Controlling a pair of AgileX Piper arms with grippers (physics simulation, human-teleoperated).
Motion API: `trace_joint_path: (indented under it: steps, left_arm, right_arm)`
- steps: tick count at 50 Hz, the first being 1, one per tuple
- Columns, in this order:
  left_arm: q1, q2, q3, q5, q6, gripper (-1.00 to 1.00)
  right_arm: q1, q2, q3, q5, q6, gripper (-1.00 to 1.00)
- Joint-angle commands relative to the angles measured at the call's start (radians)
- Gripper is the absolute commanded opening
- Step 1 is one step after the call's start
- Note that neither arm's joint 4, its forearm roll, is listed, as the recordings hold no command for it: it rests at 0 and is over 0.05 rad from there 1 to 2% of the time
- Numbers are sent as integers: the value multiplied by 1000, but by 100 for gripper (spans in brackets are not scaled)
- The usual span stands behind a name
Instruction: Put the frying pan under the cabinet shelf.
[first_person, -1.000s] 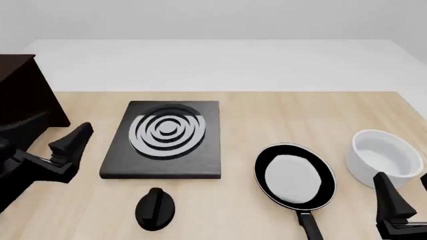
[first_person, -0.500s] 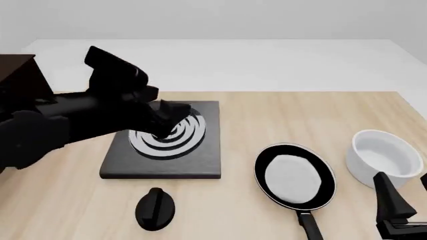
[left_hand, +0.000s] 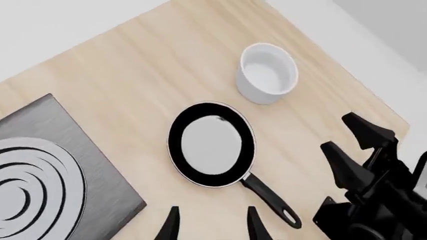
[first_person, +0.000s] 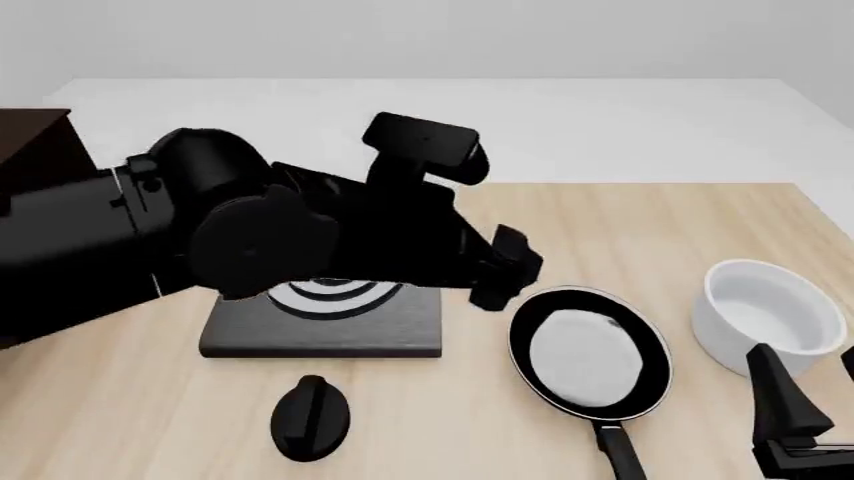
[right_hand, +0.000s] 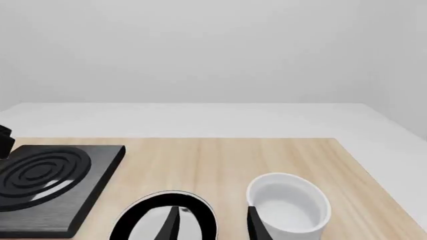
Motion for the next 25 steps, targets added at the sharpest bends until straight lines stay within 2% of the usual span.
trace_joint_path:
  steps: [1,2,7,8,13,14,17,18,20,22,23,25]
  left_arm:
    - [-80,87,-38,-20,-92,100]
    - [-89,93,-34,-26,-114,100]
    - [-88,125,-44,-45,-122,100]
    - [-99,132,-40,-54,-143,100]
    - [-111,150,-36,-78,-155,100]
    - [-121,158,-29,-89,-180,100]
    - [-126,169,-26,-111,-182,100]
    - [-136,163,-8,-136,-226,100]
    - [-135,171,-15,-132,-206,100]
    - [-149,174,5,-161,-246,100]
    - [-146,179,1,-159,-231,100]
    - [-155,189,11,-178,-248,100]
  right_arm:
    - [0,3,0,-3,0,100]
    - [0,1,0,-1,1,100]
    - [0,6,1,-7,0,100]
    - [0,6,2,-8,1,100]
    - [0,4,1,-5,1,100]
    - [0,3,1,-4,1,100]
    - [0,5,1,-6,0,100]
    - [0,7,2,-9,1,100]
    - [0,6,2,-8,0,100]
    - [0,7,3,-9,-1,100]
    - [0,5,2,-7,0,100]
    - [0,7,2,-9,0,100]
